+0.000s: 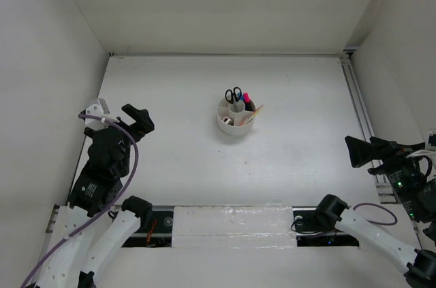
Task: Sort the stationery into containers
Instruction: Reset both arms
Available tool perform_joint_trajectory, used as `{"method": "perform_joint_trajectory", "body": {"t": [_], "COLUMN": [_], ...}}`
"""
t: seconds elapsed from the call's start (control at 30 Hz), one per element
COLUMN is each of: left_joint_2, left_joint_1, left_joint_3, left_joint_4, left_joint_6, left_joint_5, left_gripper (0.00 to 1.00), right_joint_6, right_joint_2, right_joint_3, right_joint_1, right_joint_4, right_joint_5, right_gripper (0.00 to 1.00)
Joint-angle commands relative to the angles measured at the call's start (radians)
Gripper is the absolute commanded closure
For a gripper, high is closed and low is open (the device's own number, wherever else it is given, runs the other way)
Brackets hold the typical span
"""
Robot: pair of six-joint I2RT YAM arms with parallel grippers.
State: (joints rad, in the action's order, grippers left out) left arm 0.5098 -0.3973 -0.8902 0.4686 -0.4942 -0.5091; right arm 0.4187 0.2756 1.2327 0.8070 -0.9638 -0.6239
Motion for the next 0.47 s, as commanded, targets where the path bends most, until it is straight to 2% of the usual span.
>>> {"method": "perform_joint_trajectory", "body": {"t": [0.0,0.23,0.43], "left_joint_2": [0.004,0.004,-0.077], "left_joint_1": [0.0,0.0,0.0], "left_joint_3": [-0.004,-0.004,0.007], "left_joint_4": [-0.042,-0.033,-0.036], "left_joint_6": [0.016,0.025,0.005], "left_joint_5": [0.03,0.052,0.003], "left_gripper": [0.0,0.0,0.0], "right_joint_6": [-0.012,-0.034,-0.034], "right_joint_2": [0.019,0.019,0.092], "right_joint_3": [-0.01,-0.097,-0.136], "right_joint_1": [0.011,0.011,0.011], "right_joint_4": [0.01,0.1,0.198], "right_joint_5": [0.023,0.0,0.027], "right_gripper": [0.0,0.0,0.0]}}
